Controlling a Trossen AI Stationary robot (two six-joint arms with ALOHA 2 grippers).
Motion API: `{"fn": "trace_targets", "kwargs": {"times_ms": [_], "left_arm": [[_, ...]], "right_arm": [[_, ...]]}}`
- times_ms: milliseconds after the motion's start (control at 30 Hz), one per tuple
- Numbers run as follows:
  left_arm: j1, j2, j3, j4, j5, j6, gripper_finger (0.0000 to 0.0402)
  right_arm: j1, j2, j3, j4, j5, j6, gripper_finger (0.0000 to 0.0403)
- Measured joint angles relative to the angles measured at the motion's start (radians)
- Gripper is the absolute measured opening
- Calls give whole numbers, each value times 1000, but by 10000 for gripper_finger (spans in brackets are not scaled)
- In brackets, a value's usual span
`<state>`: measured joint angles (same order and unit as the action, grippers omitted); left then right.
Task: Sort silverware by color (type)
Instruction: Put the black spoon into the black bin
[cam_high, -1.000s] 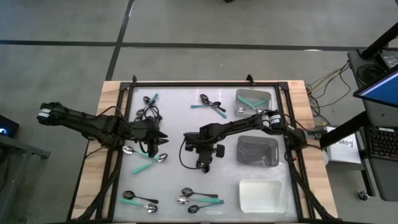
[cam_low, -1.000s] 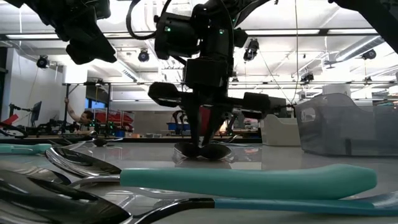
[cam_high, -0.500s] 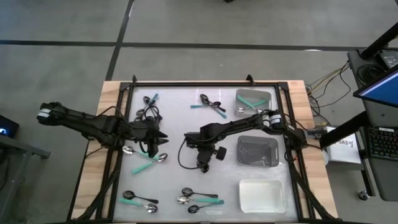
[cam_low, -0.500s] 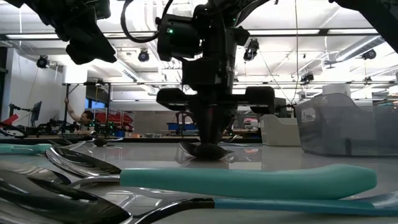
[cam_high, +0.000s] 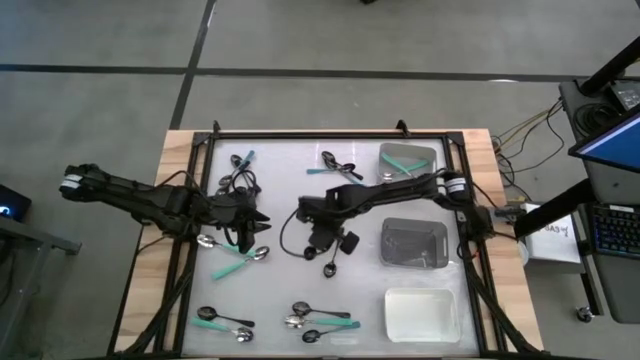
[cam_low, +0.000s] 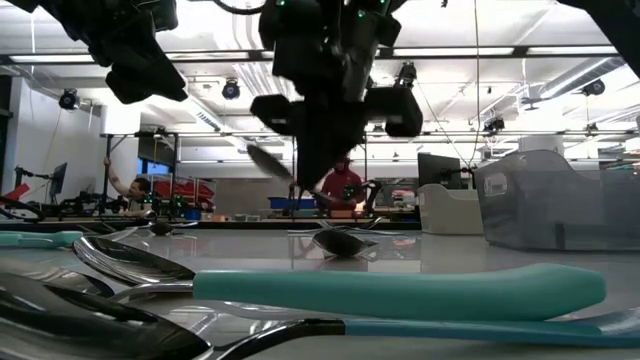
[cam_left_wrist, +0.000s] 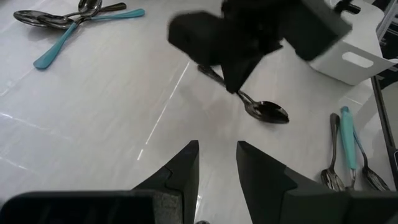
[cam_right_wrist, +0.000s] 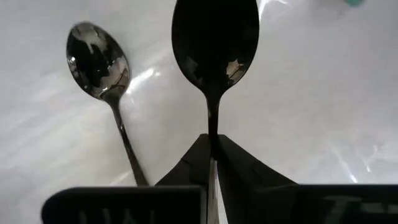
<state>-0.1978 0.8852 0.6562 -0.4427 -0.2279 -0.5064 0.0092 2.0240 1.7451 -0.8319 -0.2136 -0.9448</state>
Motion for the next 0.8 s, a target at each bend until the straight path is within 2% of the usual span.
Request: {"fn": "trace_targets", "kwargs": {"times_ms": [133,300,500,633,800], "left_arm": [[0,0,-16,0,0,-9,90],[0,0,-42,-1,0,-34,90],[-1,0,-46,29,-1,-29,90],[-4,0,-46,50,0,-18,90],[-13,0,-46,50,0,-16,90]], "right_arm": [[-22,-69,1,-52,-18,53,9],[-71,-164,0,-185,-105,96,9],[-93,-286,-27,-224,-108,226,9],[-93,-370,-120,-227,-109,310,9],[-89,-500,-329,-209,-108,443,9]]}}
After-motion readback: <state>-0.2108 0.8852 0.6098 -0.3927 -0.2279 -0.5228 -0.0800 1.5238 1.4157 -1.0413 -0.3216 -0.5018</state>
